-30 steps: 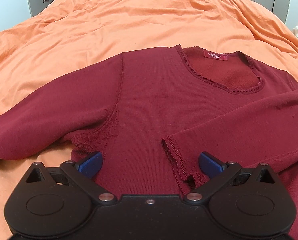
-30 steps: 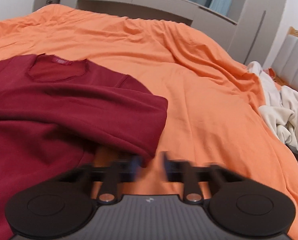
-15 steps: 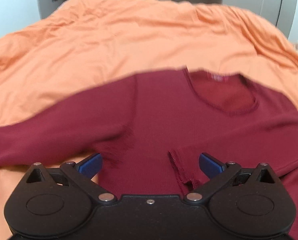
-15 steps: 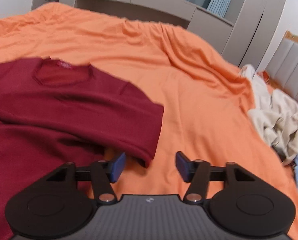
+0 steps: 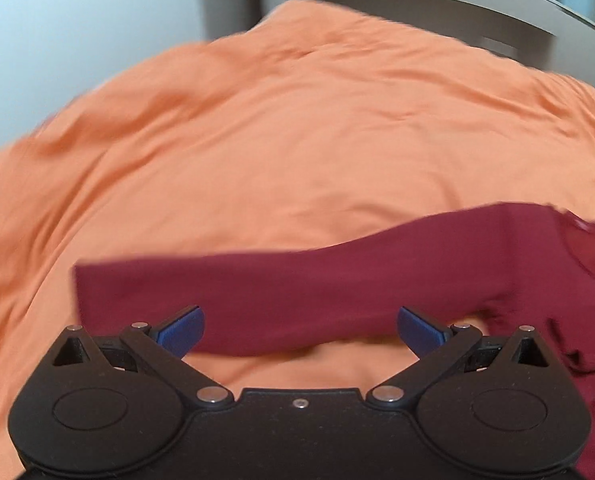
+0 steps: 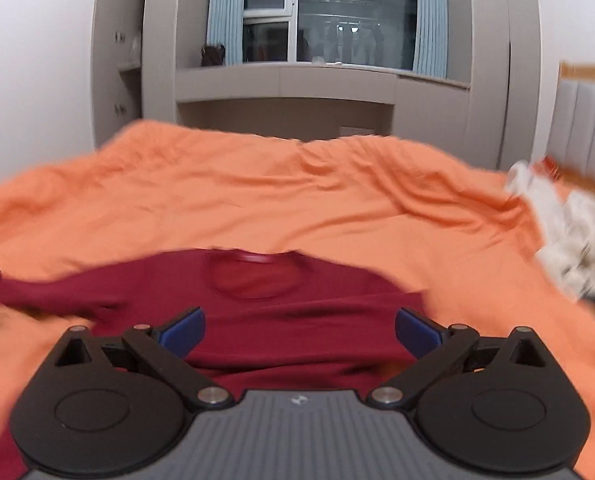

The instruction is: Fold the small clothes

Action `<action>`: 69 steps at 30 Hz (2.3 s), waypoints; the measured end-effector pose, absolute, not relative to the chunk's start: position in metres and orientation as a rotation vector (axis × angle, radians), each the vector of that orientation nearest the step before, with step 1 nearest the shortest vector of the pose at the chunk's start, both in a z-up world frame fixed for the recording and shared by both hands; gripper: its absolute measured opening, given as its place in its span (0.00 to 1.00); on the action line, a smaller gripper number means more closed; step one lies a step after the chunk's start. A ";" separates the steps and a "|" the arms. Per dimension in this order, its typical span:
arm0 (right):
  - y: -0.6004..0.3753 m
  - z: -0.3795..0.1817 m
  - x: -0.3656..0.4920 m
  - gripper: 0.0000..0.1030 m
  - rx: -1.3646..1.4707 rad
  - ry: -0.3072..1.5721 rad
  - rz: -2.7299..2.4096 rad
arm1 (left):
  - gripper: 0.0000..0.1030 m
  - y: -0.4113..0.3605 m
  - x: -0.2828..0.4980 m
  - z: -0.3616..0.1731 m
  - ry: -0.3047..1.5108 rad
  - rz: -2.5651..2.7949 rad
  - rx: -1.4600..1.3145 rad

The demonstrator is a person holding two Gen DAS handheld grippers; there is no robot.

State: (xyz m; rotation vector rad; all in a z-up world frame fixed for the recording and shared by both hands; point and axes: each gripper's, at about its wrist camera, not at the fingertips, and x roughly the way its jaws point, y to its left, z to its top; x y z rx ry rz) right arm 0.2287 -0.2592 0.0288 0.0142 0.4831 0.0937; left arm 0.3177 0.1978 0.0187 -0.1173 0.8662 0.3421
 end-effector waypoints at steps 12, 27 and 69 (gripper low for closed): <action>-0.162 -0.025 0.207 1.00 -0.050 0.626 0.125 | 0.96 0.306 0.286 -0.011 0.828 0.534 -0.348; -0.171 -0.038 0.194 1.00 -0.028 0.645 0.092 | 0.09 0.318 0.289 0.015 0.522 0.658 -0.463; -0.328 -0.042 0.238 1.00 0.069 0.622 -0.211 | 0.66 -0.095 0.397 -0.024 0.764 -0.454 -0.073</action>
